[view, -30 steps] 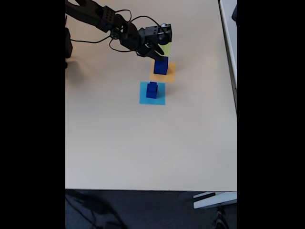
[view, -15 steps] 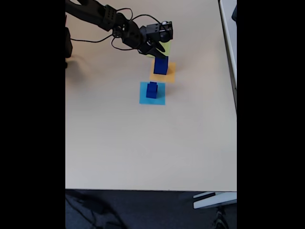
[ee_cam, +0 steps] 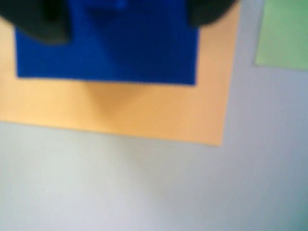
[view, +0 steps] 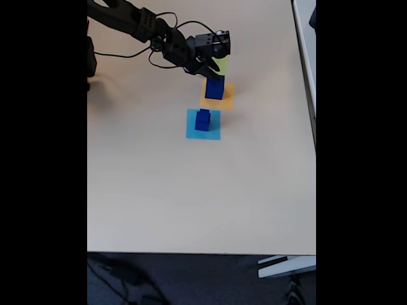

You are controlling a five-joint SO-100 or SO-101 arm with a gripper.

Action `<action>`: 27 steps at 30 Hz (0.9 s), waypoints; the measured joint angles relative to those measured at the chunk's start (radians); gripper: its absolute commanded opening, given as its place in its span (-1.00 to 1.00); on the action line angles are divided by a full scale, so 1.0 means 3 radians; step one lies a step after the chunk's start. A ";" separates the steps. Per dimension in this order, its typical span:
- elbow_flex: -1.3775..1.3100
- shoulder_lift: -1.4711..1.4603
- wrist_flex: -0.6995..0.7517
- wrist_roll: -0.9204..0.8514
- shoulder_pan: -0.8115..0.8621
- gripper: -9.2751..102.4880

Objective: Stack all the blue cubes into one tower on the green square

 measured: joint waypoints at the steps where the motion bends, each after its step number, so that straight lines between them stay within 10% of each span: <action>1: 0.0000 -0.0005 0.0000 0.0000 0.0000 -0.63; 27: 0.0000 -0.0020 0.0179 -0.0061 0.0077 -0.61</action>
